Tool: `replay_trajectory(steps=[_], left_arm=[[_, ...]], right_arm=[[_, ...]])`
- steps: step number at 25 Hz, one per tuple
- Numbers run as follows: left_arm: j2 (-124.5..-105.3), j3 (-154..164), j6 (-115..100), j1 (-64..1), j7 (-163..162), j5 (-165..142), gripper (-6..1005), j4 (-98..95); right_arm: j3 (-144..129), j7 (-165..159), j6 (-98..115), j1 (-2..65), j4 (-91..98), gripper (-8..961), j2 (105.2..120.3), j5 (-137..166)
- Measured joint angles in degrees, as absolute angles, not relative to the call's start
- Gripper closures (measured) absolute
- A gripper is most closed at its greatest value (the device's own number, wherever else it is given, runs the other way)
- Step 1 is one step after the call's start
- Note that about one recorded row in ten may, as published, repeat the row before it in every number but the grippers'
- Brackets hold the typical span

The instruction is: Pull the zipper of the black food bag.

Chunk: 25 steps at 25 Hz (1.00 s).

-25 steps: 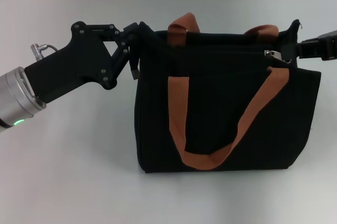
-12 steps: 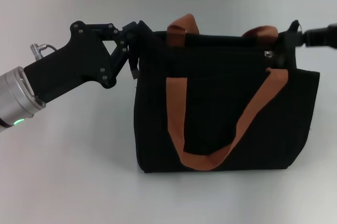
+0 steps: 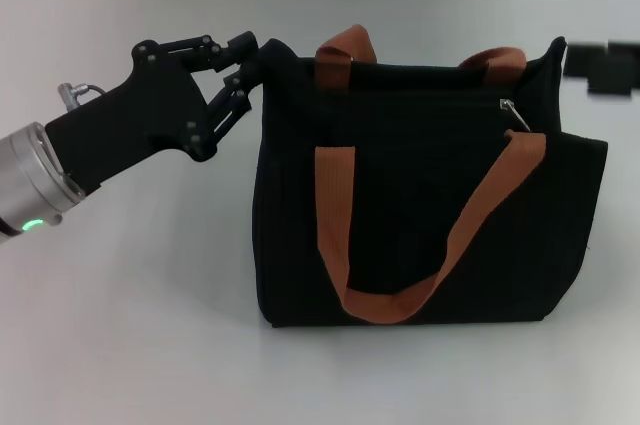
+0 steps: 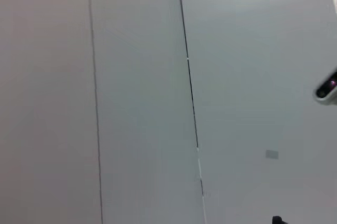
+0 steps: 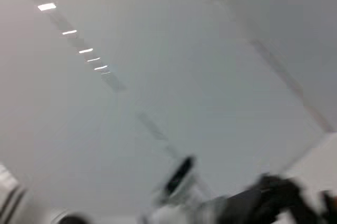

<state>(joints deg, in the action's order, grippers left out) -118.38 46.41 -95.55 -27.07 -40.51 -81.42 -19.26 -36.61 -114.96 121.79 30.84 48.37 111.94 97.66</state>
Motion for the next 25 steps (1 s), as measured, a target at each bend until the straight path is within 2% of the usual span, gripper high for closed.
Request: replay_trajectory(steps=[1, 3, 9, 10, 11, 12, 14, 15, 16, 18, 21, 25], left_arm=[[-118.38, 46.4, -95.6, -27.1, -40.5, -81.4, 916, -19.3], [-116.89, 47.1, -96.1, -26.2, -48.7, -82.5, 915, -23.0], [-113.5, 47.5, -102.8, -25.0, -69.6, -91.7, 706, -36.3], [-112.24, 47.4, -106.8, -25.5, -75.3, -94.4, 670, -39.3], [-112.24, 47.4, -106.8, -25.5, -75.3, -94.4, 635, -39.3], [-111.1, 47.2, -111.0, -26.2, -79.7, -95.6, 599, -40.5], [-110.75, 47.0, -112.8, -26.5, -81.2, -95.8, 528, -40.6], [-110.59, 47.0, -114.1, -26.6, -82.2, -95.5, 398, -40.4], [-110.61, 47.0, -114.8, -26.6, -82.8, -95.1, 268, -40.3], [-110.89, 47.1, -115.3, -26.5, -83.0, -94.9, 238, -40.1], [-113.05, 47.6, -115.2, -26.1, -81.2, -95.5, 192, -36.5], [-114.25, 47.8, -115.2, -25.9, -76.4, -97.3, 193, -31.5]], right_arm=[[-36.6, -115.0, 121.8, 30.8, 48.4, 617, 111.94, 97.7], [-38.4, -111.4, 123.3, 30.9, 47.1, 537, 112.16, 98.0], [-45.6, -103.9, 123.4, 30.4, 46.4, 280, 113.3, 100.0], [-46.2, -101.4, 123.3, 30.4, 46.4, 278, 113.92, 102.4], [-46.2, -101.4, 123.3, 30.4, 46.4, 275, 113.92, 102.4], [-46.3, -99.9, 123.3, 30.4, 46.4, 273, 114.28, 103.7], [-46.3, -96.3, 123.3, 30.4, 46.3, 268, 115.12, 105.8], [-46.2, -92.3, 123.2, 30.1, 45.9, 266, 116.08, 107.2], [-46.2, -92.3, 123.2, 30.1, 45.9, 263, 116.08, 107.2], [-46.1, -87.5, 122.5, 29.2, 45.2, 249, 117.19, 107.9], [-45.9, -80.8, 120.1, 27.0, 44.2, 213, 118.57, 108.4], [-46.1, -68.8, 115.8, 23.8, 38.8, 164, 118.81, 108.6]])
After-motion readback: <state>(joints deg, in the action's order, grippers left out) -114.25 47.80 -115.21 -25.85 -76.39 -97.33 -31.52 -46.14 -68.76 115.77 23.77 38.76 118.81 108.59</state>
